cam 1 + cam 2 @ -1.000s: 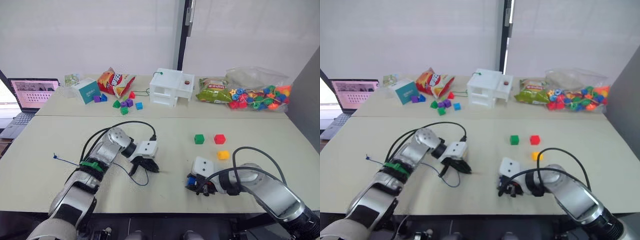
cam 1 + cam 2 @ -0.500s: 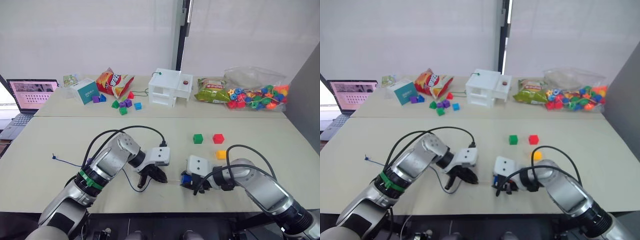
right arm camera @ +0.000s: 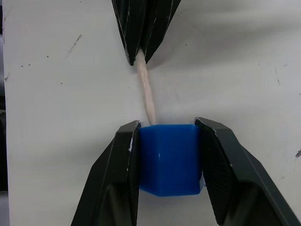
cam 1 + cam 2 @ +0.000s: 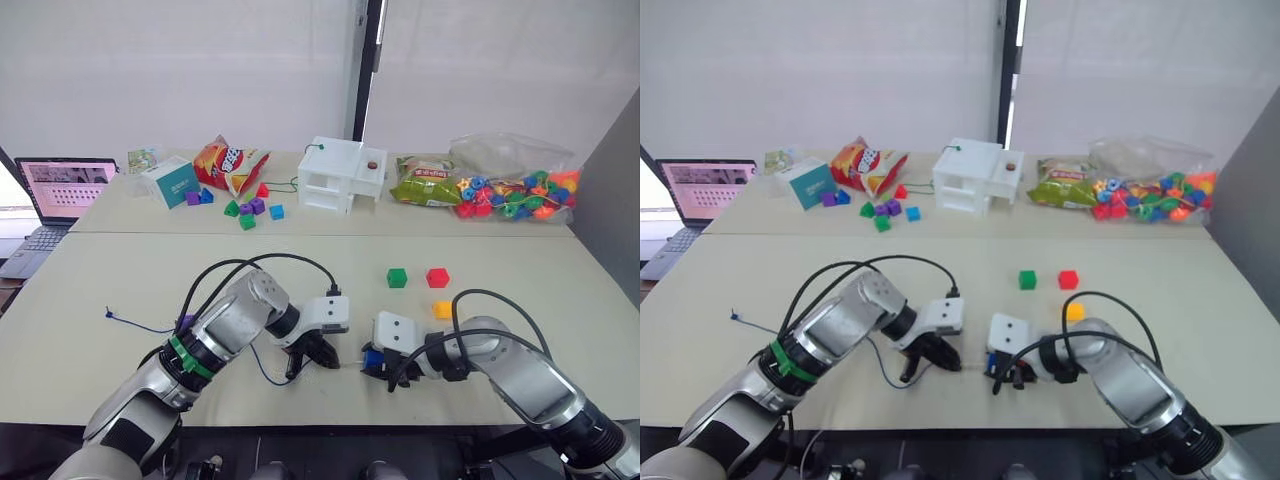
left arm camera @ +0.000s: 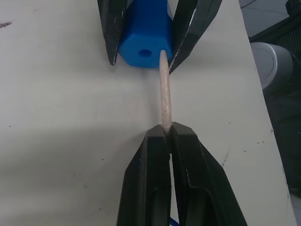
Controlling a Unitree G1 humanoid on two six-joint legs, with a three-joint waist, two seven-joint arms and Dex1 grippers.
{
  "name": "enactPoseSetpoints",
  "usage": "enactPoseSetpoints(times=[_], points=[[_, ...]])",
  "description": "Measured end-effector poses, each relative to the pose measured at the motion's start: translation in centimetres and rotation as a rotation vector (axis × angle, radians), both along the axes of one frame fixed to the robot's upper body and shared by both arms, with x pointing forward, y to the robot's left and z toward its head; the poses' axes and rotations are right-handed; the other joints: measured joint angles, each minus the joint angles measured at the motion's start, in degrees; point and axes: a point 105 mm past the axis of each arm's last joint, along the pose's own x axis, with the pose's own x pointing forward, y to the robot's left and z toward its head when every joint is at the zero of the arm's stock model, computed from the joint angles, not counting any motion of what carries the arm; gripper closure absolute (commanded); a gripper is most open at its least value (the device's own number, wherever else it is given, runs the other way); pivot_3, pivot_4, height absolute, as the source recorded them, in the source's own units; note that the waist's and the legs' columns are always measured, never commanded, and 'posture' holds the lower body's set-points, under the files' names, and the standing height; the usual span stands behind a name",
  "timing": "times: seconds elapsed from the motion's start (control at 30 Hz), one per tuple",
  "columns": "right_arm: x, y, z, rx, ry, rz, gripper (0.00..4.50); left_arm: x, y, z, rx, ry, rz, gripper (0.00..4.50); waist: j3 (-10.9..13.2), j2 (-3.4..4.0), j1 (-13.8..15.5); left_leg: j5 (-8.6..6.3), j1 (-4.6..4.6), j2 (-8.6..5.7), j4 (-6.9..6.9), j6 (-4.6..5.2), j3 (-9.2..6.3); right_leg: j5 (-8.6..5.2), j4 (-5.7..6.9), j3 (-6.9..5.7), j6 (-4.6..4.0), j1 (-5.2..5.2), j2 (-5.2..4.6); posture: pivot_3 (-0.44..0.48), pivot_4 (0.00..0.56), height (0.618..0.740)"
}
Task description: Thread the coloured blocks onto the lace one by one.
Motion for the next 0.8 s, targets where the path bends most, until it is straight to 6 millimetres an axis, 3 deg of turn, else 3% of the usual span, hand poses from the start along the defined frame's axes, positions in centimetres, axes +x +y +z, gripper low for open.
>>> enactPoseSetpoints(times=[0.6, 0.8], points=[[-0.10, -0.19, 0.00, -0.005, -0.001, -0.012, 3.18, 0.04, -0.83, 0.07, -0.014, 0.000, 0.028, 4.47, 0.0, 0.00, 0.2, 0.00, -0.01, -0.03, 0.01, 0.00, 0.00, 0.00, 0.00, 0.00, 0.00, 0.02, -0.04, 0.000, 0.150, 0.740], [-0.08, -0.07, 0.00, -0.004, -0.006, -0.013, 3.18, -0.16, -0.20, -0.27, 0.024, -0.022, 0.005, 4.47, 0.0, 0.00, 0.2, 0.00, 0.00, -0.03, 0.01, 0.00, 0.00, 0.00, 0.00, 0.00, 0.00, 0.01, -0.03, 0.000, 0.150, 0.740]])
